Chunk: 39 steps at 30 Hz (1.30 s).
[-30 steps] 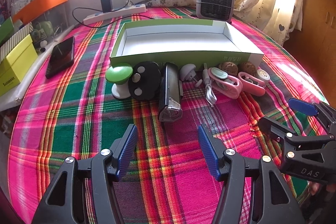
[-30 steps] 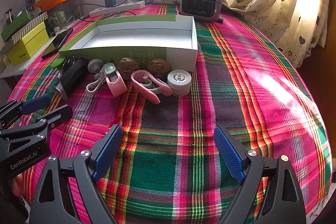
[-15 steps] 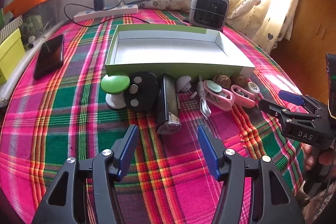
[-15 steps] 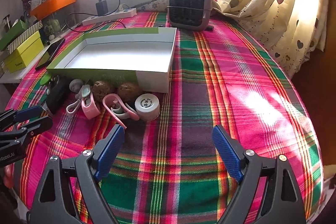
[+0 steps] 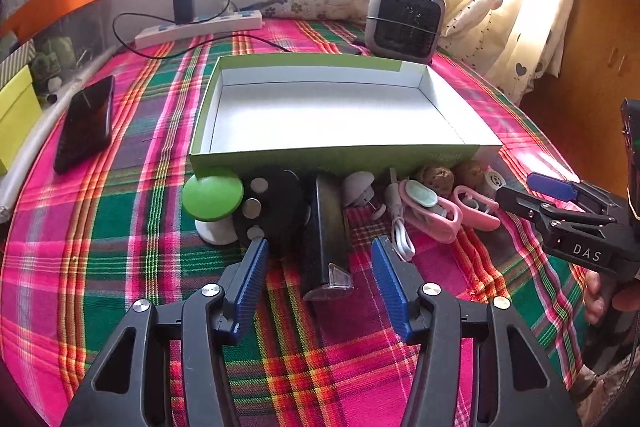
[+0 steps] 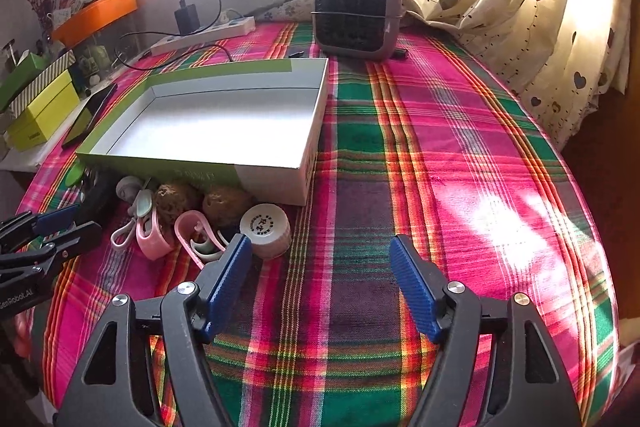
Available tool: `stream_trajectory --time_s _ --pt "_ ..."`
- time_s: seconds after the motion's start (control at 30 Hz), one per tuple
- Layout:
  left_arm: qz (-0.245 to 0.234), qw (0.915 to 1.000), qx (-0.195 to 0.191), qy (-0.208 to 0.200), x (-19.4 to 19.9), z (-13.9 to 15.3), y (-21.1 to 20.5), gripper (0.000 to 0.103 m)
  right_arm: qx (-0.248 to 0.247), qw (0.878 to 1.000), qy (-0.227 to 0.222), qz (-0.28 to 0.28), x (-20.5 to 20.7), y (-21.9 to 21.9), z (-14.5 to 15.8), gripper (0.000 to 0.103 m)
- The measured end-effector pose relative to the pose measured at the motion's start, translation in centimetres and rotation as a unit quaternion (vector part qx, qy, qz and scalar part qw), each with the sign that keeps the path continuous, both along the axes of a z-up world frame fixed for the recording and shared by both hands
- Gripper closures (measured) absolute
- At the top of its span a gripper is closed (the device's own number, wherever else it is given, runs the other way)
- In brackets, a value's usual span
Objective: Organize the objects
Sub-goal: 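Move the left tool toward the black flashlight and open its fingers, then grasp the black flashlight with the left tool while the right tool grasps the white round container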
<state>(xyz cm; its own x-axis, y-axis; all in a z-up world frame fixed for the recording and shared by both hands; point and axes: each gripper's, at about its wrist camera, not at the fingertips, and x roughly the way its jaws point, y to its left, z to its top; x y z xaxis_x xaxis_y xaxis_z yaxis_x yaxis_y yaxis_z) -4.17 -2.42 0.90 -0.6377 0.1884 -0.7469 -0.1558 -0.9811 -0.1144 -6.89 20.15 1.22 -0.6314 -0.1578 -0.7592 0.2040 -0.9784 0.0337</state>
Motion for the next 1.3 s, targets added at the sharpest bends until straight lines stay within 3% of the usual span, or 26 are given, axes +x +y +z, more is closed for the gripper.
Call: stream_trajectory --time_s 0.57,0.73,0.9,1.3 --pt "0.006 0.9999 0.012 -0.009 -1.1 -0.3 -0.2 0.07 -0.003 1.0 -0.017 0.023 -1.6 -1.1 -0.7 0.049" --pt "0.001 0.9998 0.017 -0.009 -1.0 -0.3 -0.1 0.077 0.0 1.0 -0.015 0.02 -1.7 -1.3 -0.6 0.063" --pt "0.0 0.9998 0.019 -0.009 -1.0 -0.3 0.0 0.077 0.002 1.0 -0.014 0.021 -1.7 -1.3 -0.6 0.074" --pt "-0.01 0.9997 0.02 -0.011 0.0 -0.4 0.2 0.077 -0.004 1.0 -0.014 0.018 -1.0 -1.1 -0.5 0.074"
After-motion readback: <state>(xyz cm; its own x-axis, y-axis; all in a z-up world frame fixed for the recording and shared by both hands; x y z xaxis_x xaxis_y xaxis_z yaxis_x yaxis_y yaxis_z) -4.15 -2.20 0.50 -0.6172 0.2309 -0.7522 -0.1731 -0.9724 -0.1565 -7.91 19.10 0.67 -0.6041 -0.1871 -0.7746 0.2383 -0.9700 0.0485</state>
